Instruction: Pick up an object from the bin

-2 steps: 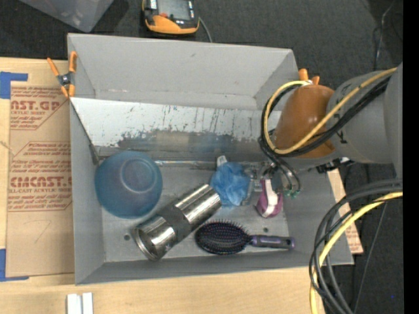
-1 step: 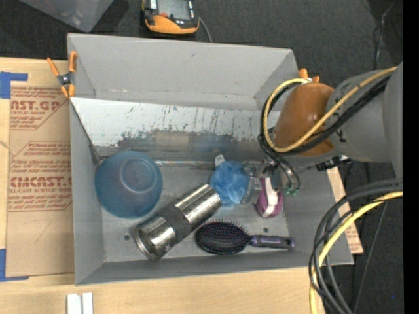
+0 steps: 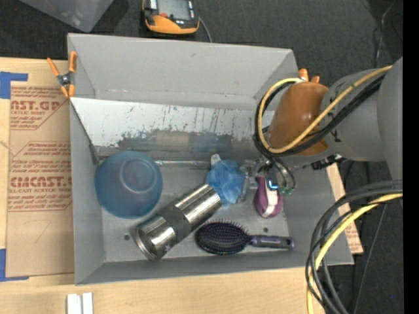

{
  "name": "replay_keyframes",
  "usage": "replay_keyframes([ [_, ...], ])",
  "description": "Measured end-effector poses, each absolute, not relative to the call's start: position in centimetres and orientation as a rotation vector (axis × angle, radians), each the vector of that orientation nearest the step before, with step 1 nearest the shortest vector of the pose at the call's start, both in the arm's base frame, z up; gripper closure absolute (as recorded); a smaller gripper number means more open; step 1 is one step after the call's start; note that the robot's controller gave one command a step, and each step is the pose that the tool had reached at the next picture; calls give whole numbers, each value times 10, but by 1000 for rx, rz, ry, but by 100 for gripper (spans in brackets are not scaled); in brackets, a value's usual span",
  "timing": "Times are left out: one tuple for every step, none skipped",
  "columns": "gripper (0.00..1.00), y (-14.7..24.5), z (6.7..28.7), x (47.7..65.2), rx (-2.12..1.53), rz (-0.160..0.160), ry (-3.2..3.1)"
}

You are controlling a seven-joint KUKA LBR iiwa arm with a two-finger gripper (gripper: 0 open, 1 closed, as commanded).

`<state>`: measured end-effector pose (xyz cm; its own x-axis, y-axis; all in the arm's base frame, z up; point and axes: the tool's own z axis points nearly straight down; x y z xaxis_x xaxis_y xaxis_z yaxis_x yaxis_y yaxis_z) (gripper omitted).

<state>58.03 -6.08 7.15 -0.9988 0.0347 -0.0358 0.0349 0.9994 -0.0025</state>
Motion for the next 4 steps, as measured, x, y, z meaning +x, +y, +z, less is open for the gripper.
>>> replay_keyframes([
  [100, -64, 72, 580, 22, -5, 3104],
  [100, -49, 79, 577, 47, -3, 3102],
  [100, -63, 71, 575, 58, -5, 3098],
  [100, -55, 71, 577, 71, -6, 3097],
])
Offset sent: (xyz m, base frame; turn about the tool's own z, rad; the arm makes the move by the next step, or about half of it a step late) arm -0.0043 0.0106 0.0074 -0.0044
